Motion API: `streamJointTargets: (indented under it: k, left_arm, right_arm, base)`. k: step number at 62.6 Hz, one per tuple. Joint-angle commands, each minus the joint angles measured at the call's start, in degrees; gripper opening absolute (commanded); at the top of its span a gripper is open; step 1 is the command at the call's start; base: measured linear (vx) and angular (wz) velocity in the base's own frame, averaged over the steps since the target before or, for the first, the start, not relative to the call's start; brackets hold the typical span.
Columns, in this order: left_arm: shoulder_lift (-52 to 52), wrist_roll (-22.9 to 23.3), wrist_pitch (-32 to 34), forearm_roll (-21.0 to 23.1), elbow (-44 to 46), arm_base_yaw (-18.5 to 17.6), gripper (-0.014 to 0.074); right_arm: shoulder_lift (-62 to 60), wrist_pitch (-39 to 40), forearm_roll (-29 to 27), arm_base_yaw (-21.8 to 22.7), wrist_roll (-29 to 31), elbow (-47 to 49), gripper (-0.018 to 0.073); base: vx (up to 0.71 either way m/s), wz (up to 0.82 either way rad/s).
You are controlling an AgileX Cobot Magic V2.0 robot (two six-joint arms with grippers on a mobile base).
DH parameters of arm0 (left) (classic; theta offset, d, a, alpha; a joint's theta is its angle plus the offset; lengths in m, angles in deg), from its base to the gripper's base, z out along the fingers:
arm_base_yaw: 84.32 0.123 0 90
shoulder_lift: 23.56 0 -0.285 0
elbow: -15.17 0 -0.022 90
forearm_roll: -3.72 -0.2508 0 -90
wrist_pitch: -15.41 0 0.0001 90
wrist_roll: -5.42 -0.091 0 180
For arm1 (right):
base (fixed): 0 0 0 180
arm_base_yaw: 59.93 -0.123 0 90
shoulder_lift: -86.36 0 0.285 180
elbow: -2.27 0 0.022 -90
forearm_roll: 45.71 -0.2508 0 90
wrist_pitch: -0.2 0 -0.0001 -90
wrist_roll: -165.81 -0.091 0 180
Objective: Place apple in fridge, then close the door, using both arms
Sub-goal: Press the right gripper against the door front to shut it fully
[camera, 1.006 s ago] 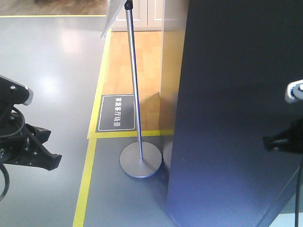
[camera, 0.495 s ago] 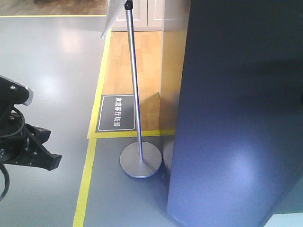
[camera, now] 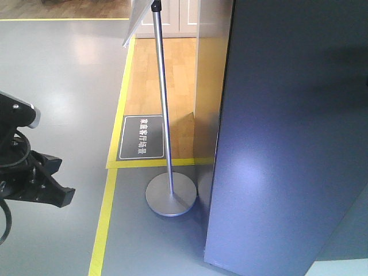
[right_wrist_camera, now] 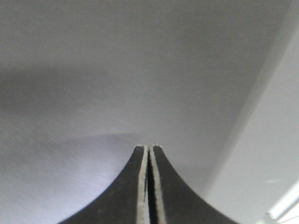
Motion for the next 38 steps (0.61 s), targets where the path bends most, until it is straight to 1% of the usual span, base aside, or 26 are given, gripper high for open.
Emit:
streamJointTargets:
  k: [1, 38]
  left_arm:
    - [1.1, 0.6, 3.1, -0.3, 1.4, 0.1, -0.0006]
    - [1.1, 0.6, 3.1, -0.3, 1.4, 0.1, -0.0006]
  right_arm:
    - [1.1, 3.4, -0.8, 0.3, 0.1, 4.6, -0.0003]
    - [18.2, 4.7, -0.9, 0.3, 2.8, 22.8, -0.0003]
  base:
    - [0.00, 0.00]
    - [0.00, 0.00]
